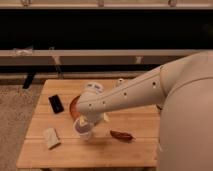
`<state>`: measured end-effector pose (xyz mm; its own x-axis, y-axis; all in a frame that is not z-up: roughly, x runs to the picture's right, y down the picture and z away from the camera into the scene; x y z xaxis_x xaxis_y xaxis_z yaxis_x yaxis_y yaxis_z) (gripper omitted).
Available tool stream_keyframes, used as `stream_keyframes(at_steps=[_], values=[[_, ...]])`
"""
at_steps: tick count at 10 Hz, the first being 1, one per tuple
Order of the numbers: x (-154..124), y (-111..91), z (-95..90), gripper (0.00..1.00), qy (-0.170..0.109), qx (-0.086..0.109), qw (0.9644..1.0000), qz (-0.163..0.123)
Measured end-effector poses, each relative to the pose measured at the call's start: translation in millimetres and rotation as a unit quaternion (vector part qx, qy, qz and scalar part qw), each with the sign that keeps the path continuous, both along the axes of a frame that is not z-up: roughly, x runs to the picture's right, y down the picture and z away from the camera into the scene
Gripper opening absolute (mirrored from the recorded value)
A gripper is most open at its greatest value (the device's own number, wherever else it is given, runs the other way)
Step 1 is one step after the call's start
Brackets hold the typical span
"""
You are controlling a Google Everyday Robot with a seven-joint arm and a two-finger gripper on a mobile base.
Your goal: Place the ceramic cup in the ceramic bowl
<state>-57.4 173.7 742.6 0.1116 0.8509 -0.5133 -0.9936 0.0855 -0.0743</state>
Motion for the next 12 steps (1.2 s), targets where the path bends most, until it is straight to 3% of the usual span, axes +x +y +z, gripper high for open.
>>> stream_keyframes(at_steps=[1,3,5,7,9,12], values=[[-2,8,9.1,0.6,-0.001,-0.016,0.9999,0.005],[3,12,14.1,0.37,-0.007,-0.042,0.9988,0.023],[8,17,18.3,0.2,-0.017,-0.076,0.9959,0.046],[8,17,10.7,0.02,-0.036,-0.092,0.9934,0.058],[9,5,-7.0,0.0,-0.064,-0.097,0.9905,0.073],[15,-32,-43.1,0.0,-0.093,-0.096,0.9874,0.085]])
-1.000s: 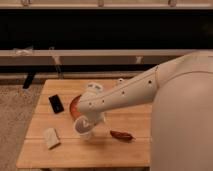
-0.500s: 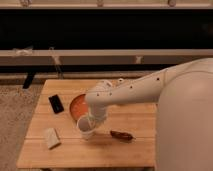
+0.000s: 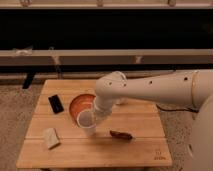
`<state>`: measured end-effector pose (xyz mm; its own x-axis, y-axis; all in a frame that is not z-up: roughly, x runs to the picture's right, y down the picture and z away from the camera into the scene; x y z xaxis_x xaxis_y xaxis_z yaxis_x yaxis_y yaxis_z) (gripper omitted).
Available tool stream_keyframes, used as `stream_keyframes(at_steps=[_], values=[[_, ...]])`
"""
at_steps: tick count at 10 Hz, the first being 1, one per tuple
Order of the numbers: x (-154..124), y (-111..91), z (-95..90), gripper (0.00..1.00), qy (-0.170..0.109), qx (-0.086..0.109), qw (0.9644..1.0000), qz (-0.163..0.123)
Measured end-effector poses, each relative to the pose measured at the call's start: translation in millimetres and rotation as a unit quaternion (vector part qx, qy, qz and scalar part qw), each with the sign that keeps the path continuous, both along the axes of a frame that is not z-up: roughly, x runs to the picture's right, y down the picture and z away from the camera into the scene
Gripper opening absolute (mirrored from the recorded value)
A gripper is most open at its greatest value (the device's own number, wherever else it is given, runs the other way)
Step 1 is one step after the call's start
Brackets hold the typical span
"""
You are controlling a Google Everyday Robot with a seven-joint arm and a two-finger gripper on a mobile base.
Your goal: Place the ceramic cup in the ceramic bowl
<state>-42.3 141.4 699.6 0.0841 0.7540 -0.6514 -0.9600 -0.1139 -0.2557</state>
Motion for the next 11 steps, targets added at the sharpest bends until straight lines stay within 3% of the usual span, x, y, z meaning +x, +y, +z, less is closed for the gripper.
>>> stream_keyframes(at_steps=[1,3,6,9,10,11], values=[[-1,-22,-11.6,0.0,-0.008,0.006,1.0,0.0],[3,-53,-13.8,0.0,-0.009,0.019,0.9998,0.002],[-14,-91,13.8,0.0,-0.012,0.046,0.9989,-0.001],[-36,-96,50.4,0.02,-0.014,0.065,0.9977,-0.011],[-43,-94,60.6,0.07,-0.013,0.07,0.9973,-0.017],[-45,-90,75.9,0.2,-0.003,0.074,0.9969,-0.025]])
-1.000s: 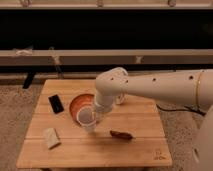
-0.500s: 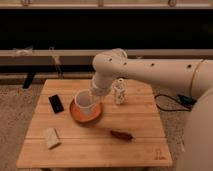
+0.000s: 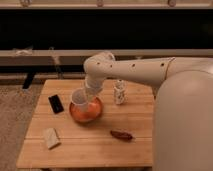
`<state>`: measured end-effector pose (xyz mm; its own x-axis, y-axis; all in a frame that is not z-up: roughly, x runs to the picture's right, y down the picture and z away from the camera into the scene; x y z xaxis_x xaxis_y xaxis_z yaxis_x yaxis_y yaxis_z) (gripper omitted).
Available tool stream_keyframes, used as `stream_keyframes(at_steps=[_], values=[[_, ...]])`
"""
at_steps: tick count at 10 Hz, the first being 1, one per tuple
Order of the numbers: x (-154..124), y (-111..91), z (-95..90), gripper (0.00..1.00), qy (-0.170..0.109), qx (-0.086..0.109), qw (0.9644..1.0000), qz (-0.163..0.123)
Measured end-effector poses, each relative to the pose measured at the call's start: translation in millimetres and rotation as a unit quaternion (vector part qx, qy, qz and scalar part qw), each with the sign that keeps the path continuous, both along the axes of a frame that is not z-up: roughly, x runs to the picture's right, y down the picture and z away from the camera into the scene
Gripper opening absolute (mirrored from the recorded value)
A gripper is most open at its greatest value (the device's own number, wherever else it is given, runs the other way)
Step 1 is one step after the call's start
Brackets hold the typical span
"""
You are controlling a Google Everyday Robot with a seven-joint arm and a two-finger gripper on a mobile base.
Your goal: Place the ceramic cup in the ceramic bowl
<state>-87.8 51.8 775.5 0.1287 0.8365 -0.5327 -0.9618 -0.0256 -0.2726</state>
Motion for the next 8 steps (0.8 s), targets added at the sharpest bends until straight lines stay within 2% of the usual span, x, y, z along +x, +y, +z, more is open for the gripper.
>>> stream_keyframes(at_steps=[6,8], values=[[-11,15,44.0,0.77,0.026,-0.006,0.9995,-0.019],[-12,15,51.3,0.8,0.025,-0.008,0.9995,-0.017]])
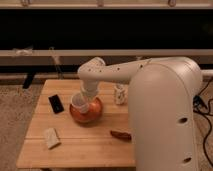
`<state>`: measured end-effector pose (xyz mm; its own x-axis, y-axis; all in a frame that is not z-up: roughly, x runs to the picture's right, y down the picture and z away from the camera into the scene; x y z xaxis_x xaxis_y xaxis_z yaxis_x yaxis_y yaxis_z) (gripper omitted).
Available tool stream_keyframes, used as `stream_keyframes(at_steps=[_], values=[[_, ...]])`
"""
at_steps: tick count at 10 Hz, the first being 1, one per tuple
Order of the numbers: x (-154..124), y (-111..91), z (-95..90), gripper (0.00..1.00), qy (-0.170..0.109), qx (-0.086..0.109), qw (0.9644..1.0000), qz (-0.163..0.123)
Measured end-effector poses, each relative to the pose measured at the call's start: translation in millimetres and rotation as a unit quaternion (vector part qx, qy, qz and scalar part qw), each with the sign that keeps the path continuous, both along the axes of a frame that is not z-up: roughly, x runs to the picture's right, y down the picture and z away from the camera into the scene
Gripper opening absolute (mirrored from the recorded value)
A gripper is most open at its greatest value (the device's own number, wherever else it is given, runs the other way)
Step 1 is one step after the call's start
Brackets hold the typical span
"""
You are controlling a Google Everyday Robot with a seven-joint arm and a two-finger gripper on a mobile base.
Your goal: Place the ceramic cup in the ceramic bowl
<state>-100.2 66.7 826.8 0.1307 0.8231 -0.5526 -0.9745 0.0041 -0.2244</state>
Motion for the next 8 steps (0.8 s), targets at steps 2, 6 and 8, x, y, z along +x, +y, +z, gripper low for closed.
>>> stream_keyframes(at_steps=[2,6,8], values=[[1,1,4.1,0.8,-0.002,-0.004,1.0,-0.003],[6,-17,-8.4,0.8,-0.004,0.005,0.9999,-0.015],[13,-36,-30.2,0.8,-0.005,0.013,0.9994,-0.03]])
